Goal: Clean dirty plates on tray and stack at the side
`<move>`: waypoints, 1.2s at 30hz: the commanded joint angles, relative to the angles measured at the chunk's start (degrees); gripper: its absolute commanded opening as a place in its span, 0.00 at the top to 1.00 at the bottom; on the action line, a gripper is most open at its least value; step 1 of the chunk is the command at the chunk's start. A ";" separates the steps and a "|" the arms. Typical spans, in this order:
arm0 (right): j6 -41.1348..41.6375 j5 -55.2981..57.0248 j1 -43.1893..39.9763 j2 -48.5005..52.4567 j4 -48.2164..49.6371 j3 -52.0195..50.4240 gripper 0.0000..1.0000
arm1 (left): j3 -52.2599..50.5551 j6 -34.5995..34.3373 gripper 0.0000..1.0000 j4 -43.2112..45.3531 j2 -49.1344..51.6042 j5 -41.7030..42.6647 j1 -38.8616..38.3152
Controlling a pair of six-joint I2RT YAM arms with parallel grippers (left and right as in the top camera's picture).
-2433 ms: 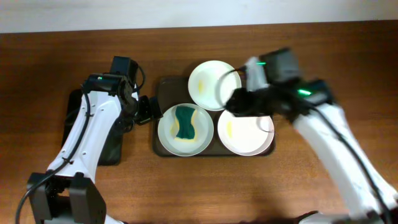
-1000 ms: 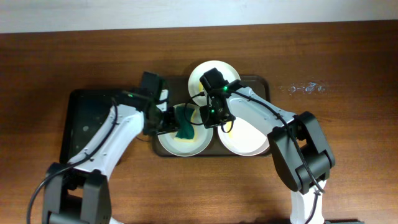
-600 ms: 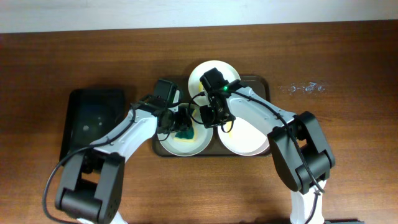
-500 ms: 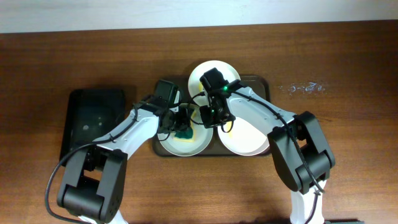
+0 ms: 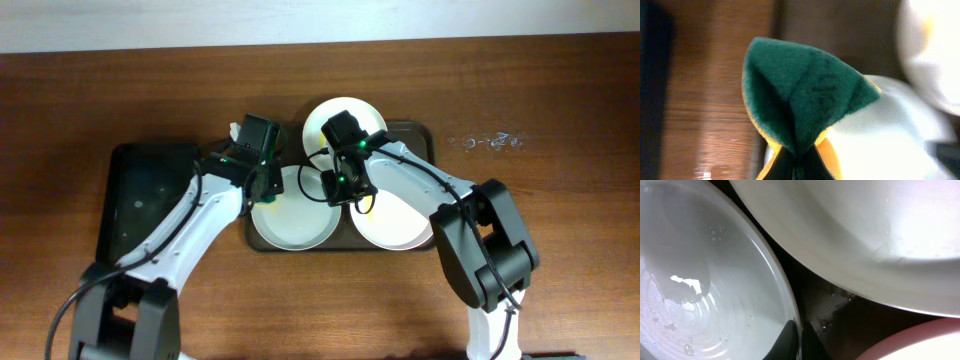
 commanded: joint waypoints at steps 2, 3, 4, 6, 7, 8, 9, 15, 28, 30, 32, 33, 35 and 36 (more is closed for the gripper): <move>-0.15 1.88 0.31 1.09 0.37 -1.75 0.96 | -1.73 -9.81 1.00 1.79 0.28 15.21 -0.26; -0.15 1.88 0.31 1.09 0.35 -1.75 0.96 | -3.43 -9.79 1.00 4.04 1.77 18.62 -0.72; -0.15 1.88 0.31 1.09 0.37 -1.75 0.96 | -4.59 -9.84 1.00 5.79 3.19 19.89 -1.18; -0.15 1.88 0.31 1.09 0.37 -1.75 0.96 | -6.45 -10.03 1.00 9.35 7.48 19.80 -2.16; -0.15 1.90 0.31 1.09 0.37 -1.75 0.96 | -6.47 -10.01 1.00 9.70 9.84 18.64 -2.16; -0.15 1.90 0.31 1.09 0.37 -1.75 0.96 | -6.47 -10.01 1.00 9.53 11.26 15.69 -2.16; -0.15 1.90 0.31 1.09 0.37 -1.75 0.96 | -6.47 -10.01 1.00 8.74 12.44 11.47 -2.16; -0.15 1.92 0.31 1.09 0.39 -1.75 0.96 | -6.34 -9.99 1.00 -0.98 12.79 -22.56 -1.64; -3.85 3.82 1.20 -8.96 -3.54 4.44 0.96 | 0.96 -3.32 1.00 -3.54 -16.13 7.34 11.67; -3.87 9.09 1.99 -9.86 -7.30 8.00 0.96 | 0.96 -3.23 1.00 -6.12 -18.10 12.33 16.98; -4.96 18.71 4.48 -9.88 -12.87 13.00 0.96 | 0.94 -3.19 1.00 -8.39 -18.23 12.15 22.29; -4.94 24.94 6.36 -9.88 -15.39 15.89 0.96 | 0.76 -3.19 1.00 -9.79 -18.21 9.77 25.59; -5.16 40.28 10.56 -9.88 -19.19 21.62 0.96 | 0.33 -3.23 1.00 -11.45 -18.01 8.46 31.34; -6.88 50.36 13.31 -9.88 -19.10 23.52 0.96 | 0.33 -3.23 1.00 -11.41 -18.01 8.28 32.70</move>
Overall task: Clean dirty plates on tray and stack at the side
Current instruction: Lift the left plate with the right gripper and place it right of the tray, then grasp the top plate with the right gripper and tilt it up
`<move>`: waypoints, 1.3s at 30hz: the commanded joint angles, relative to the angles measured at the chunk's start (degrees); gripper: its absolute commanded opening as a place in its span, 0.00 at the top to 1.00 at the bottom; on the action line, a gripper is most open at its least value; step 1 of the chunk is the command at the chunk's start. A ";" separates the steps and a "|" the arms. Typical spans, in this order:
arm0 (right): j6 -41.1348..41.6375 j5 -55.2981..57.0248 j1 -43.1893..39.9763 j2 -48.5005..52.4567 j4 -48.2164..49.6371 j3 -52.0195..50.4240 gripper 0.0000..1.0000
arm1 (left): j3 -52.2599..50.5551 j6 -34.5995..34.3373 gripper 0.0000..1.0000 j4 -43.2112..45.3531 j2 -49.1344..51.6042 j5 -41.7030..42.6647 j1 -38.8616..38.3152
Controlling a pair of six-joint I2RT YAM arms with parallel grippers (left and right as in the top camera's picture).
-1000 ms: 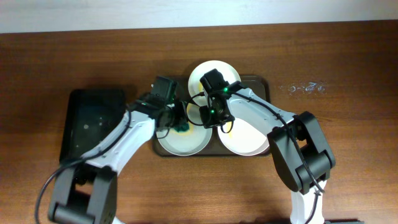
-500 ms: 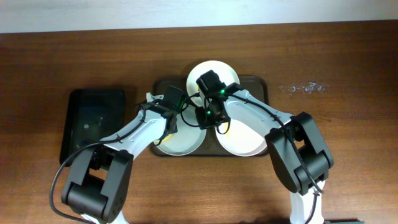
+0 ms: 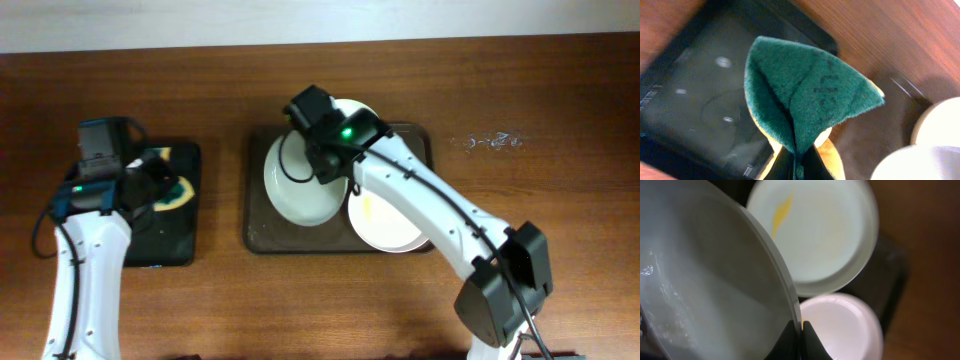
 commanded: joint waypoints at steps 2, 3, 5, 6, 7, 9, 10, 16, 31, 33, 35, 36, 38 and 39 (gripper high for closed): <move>-6.32 27.63 6.47 -1.40 1.36 4.46 0.96 | 0.04 0.96 1.00 0.07 -0.87 -0.50 3.08; -9.57 31.67 8.35 -1.40 2.82 4.46 0.96 | 0.04 0.96 1.00 0.11 -0.87 -0.74 3.13; -20.52 38.95 11.96 -1.40 6.49 4.46 0.96 | 0.04 0.96 1.00 0.31 -0.87 -0.74 3.13; -27.04 45.86 13.94 -1.40 9.40 4.46 0.96 | 0.04 0.96 1.00 0.66 -0.87 -1.20 3.13; -31.74 50.86 15.50 -1.40 12.35 4.46 0.96 | 0.04 0.94 1.00 0.72 -0.85 -1.86 3.13; -40.39 56.19 18.01 -1.40 17.29 4.46 0.96 | 0.04 0.94 1.00 0.70 -0.81 -1.99 3.13; -43.15 57.59 19.04 -1.40 18.95 4.46 0.96 | 0.04 0.94 1.00 0.70 -0.79 -1.99 3.13; -20.39 19.76 12.85 -1.03 2.71 4.07 0.96 | 0.04 0.96 1.00 0.66 -0.76 -2.03 3.13; -7.80 -37.70 -62.93 -0.42 10.34 -15.65 0.96 | 0.04 0.94 1.00 0.74 -0.76 -2.01 3.10; -7.80 -37.68 -67.45 -0.39 16.39 -19.54 0.96 | 0.04 0.94 1.00 0.74 -0.76 -2.01 3.10; -7.37 -37.70 -69.46 -0.11 23.08 -23.52 0.92 | 0.04 0.96 1.00 1.11 -0.76 -2.01 3.10; -7.39 -37.51 -69.24 0.20 24.13 -24.00 0.71 | 0.04 0.96 1.00 1.27 -0.76 -2.03 3.10; -7.37 -37.38 -67.95 0.15 25.07 -23.98 0.42 | 0.04 0.96 1.00 1.33 -0.76 -2.03 3.13; -7.41 -38.51 -67.32 -0.26 24.76 -23.52 0.45 | 0.04 0.96 1.00 1.33 -0.76 -2.01 3.13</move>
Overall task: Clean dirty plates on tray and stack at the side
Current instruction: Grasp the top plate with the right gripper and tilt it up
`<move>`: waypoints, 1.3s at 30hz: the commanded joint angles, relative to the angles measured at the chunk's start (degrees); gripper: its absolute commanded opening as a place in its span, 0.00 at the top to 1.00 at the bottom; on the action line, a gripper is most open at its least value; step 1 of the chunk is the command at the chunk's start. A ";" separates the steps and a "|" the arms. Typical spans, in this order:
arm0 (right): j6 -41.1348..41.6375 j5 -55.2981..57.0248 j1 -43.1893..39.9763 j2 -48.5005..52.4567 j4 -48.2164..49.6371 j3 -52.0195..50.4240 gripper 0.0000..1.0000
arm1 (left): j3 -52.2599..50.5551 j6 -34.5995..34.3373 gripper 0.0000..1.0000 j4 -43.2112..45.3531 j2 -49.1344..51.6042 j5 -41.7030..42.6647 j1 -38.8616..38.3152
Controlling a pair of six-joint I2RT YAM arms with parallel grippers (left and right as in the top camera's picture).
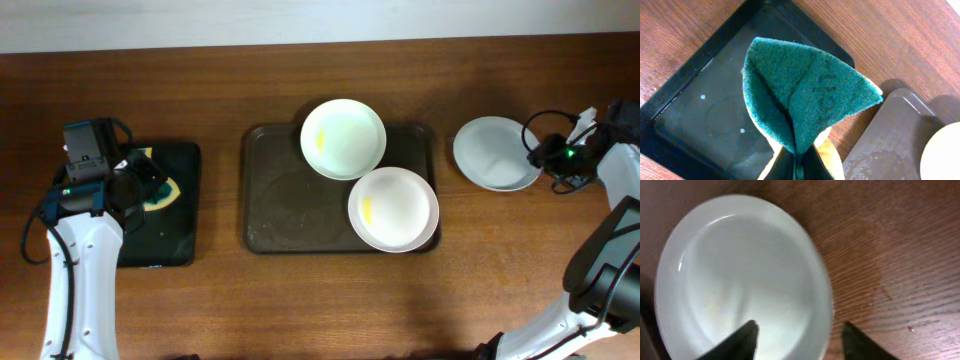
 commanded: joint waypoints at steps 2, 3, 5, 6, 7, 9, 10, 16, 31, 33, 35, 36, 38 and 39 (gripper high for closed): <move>0.11 -15.91 3.58 -2.69 0.66 1.60 0.46 | 0.07 0.94 1.00 0.55 -0.76 -0.42 0.39; 0.24 -21.40 5.40 -3.54 1.97 1.75 0.46 | 0.07 0.94 1.00 0.74 -0.76 -0.42 0.37; 4.74 -21.31 13.57 -3.93 4.74 1.75 0.50 | 0.07 0.96 1.00 0.94 -0.76 -0.42 0.39; 7.10 -18.86 16.87 -3.76 5.44 1.75 0.62 | 0.07 0.94 1.00 0.94 -0.76 -0.39 0.37; 10.01 -15.54 20.00 -3.61 6.10 1.75 0.64 | 0.07 0.96 1.00 0.94 -0.76 -0.39 0.31; 20.79 2.45 32.65 -2.51 8.98 1.75 0.54 | 0.07 0.96 1.00 0.90 -0.76 -0.37 0.22; 22.45 8.00 36.50 -1.73 10.38 1.75 0.49 | 0.07 0.96 1.00 0.90 -0.76 -0.39 0.22; 23.21 29.03 45.83 6.19 14.95 1.75 0.42 | 0.04 0.96 1.00 0.31 -0.76 1.11 0.22; 6.38 -4.98 47.71 9.14 14.91 1.75 0.96 | 0.04 9.33 1.00 3.76 -0.76 14.91 -0.22; 5.40 -5.66 50.36 7.80 11.56 1.75 0.96 | 0.04 10.21 1.00 4.02 -0.76 16.44 -2.64; 5.40 -5.60 53.40 7.15 7.96 1.75 0.96 | 0.04 13.22 1.00 4.68 -0.48 20.02 -7.56; 5.42 -4.20 54.27 7.15 6.91 1.75 0.96 | 0.04 13.20 1.00 4.70 0.07 19.91 -10.73; 8.17 -0.04 54.71 7.17 6.78 1.75 0.96 | 0.04 12.68 1.00 4.68 2.05 19.96 -16.24; 9.46 -0.20 54.71 7.37 6.99 1.75 0.96 | 0.04 11.06 1.00 4.76 3.52 19.89 -18.45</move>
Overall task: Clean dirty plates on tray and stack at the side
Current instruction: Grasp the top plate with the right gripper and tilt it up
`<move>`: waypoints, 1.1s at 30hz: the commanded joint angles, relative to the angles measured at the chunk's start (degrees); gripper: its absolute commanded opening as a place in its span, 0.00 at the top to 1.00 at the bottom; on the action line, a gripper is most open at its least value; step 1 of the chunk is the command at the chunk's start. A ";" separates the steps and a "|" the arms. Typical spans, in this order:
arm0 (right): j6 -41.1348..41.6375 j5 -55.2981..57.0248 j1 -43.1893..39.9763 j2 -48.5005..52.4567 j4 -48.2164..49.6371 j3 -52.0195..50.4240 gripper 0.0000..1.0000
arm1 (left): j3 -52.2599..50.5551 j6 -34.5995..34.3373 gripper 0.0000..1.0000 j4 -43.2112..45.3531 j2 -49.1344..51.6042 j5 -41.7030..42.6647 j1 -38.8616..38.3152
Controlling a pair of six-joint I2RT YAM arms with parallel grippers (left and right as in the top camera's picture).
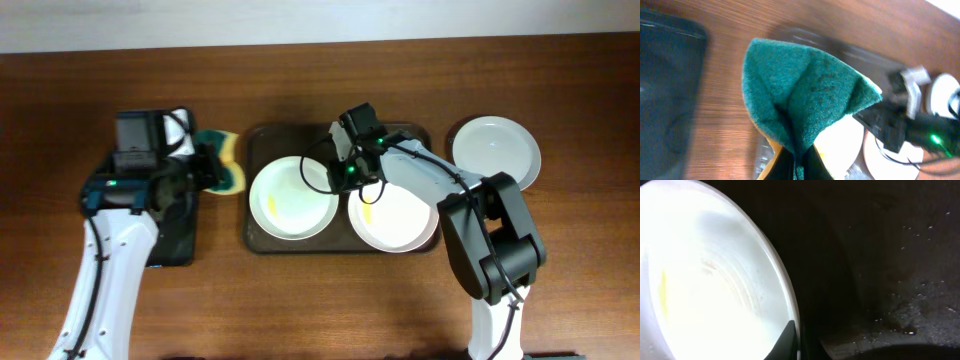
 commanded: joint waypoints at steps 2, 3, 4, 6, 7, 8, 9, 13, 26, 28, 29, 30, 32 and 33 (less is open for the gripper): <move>3.52 1.79 0.00 -1.40 -0.26 0.33 0.96 | 0.04 -5.84 1.00 2.56 8.35 -0.46 -10.47; 8.04 4.31 0.00 -1.40 -0.90 0.33 0.96 | 0.04 -6.91 1.00 4.09 11.17 -0.46 -12.68; 11.72 5.22 0.02 -1.40 -0.87 0.33 0.96 | 0.04 -9.66 1.00 5.18 13.73 -0.46 -14.29; 12.50 4.63 0.76 -1.40 0.24 0.33 0.96 | 0.04 -14.14 1.00 9.60 19.91 -0.48 -17.11; 12.50 4.87 0.98 -1.40 0.13 0.33 0.96 | 0.04 -14.78 1.00 11.17 21.84 -0.55 -17.81; 12.50 5.05 1.05 -1.40 0.13 0.33 0.96 | 0.04 -16.24 1.00 12.50 23.58 -1.25 -18.32; 12.50 5.05 1.03 -1.40 0.17 0.33 0.96 | 0.04 -17.66 1.00 13.25 24.98 -2.69 -18.56; 12.50 5.05 0.98 -1.40 1.03 0.33 0.96 | 0.04 -18.64 1.00 13.75 29.92 -12.02 -18.29; 11.26 11.41 1.01 -1.42 -0.24 0.33 0.96 | 12.74 -16.50 1.00 -4.57 26.27 -45.09 -15.28; 9.38 11.47 1.03 -2.12 0.02 0.35 0.96 | 13.00 -16.50 1.00 -4.72 20.26 -37.38 -12.90; 8.81 11.47 1.03 -3.26 0.22 0.35 0.96 | 13.00 -16.50 1.00 -4.79 17.35 -33.73 -10.84; 7.15 11.50 1.05 -4.52 0.61 0.37 0.96 | 13.00 -16.48 1.00 -5.84 13.84 -29.57 -7.43; 4.22 13.88 1.44 -7.08 0.26 1.18 0.96 | 13.00 -16.48 1.00 -9.88 10.01 -27.69 -1.77; 1.53 18.88 2.58 -9.77 -1.01 2.69 0.96 | 13.00 -16.48 1.00 -13.07 8.61 -27.69 2.29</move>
